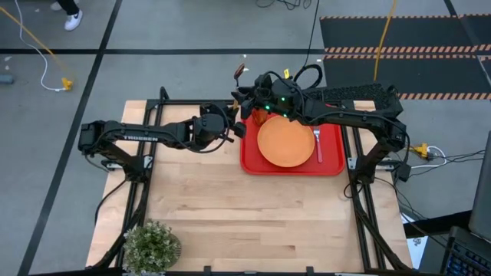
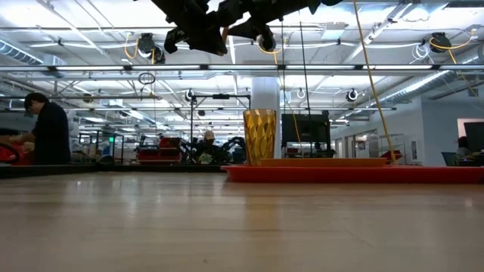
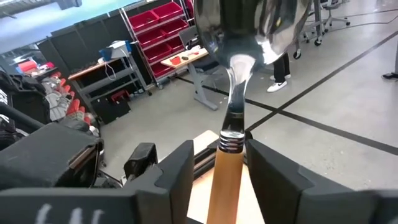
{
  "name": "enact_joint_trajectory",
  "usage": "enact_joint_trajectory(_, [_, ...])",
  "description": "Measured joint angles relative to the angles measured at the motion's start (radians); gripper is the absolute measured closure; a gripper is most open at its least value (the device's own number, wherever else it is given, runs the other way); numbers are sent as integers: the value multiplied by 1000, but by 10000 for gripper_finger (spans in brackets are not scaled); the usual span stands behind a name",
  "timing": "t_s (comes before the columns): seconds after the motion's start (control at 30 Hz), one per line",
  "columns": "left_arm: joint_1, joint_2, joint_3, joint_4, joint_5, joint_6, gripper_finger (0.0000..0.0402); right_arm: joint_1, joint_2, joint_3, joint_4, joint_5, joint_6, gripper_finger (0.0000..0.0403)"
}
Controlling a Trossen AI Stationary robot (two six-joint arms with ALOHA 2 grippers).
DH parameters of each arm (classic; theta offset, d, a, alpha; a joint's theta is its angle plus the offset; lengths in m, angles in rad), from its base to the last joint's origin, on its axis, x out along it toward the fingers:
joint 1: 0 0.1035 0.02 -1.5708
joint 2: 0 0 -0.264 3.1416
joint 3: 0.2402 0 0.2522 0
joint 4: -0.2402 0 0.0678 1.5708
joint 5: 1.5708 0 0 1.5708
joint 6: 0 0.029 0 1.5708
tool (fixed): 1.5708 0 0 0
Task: Pick and place plate/cup/fork/spoon on tray
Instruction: Put the yellow spoon on the red tray to the right side of the pink fork
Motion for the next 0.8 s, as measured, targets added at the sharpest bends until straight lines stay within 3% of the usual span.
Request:
enact_joint_trajectory(0.53, [-17, 0, 0, -23, 8, -34, 363, 0, 0, 0, -2, -3, 0, 363])
enact_joint_trajectory(0.8, [-27, 1, 0, -21, 47, -32, 272, 0, -1, 0, -28, -6, 3, 358])
